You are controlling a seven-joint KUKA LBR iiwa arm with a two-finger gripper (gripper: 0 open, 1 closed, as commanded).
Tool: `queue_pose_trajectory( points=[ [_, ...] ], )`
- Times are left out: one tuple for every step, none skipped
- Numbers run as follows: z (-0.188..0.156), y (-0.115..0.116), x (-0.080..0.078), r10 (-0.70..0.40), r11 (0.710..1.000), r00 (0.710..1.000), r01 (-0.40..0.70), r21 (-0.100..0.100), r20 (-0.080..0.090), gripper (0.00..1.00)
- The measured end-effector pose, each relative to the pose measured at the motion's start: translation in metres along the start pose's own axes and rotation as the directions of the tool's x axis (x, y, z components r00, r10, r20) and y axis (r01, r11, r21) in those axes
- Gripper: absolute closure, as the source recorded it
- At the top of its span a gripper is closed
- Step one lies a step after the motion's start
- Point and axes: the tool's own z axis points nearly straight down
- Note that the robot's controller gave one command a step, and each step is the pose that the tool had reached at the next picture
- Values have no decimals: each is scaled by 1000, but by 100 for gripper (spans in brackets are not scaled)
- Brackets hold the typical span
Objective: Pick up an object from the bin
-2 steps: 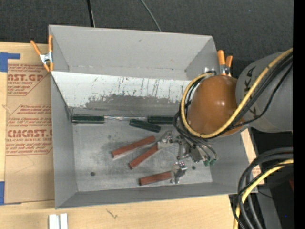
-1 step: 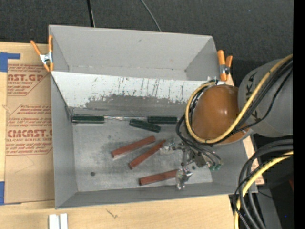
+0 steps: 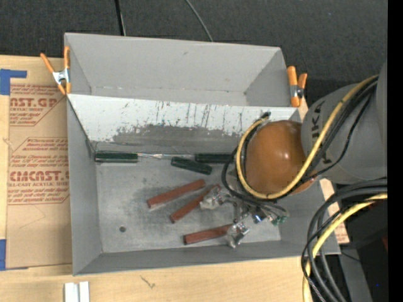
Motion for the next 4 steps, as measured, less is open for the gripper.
queue_pose_trajectory(
  points=[
    [11, -3, 0, 290, 957, 957, -290, -4, -4, 100],
    [11, -3, 0, 290, 957, 957, -290, -4, -4, 100],
    [7, -2, 1, 290, 957, 957, -290, -5, -9, 100],
    [-11, -2, 4, 290, 957, 957, -290, -5, -22, 100]
  ],
)
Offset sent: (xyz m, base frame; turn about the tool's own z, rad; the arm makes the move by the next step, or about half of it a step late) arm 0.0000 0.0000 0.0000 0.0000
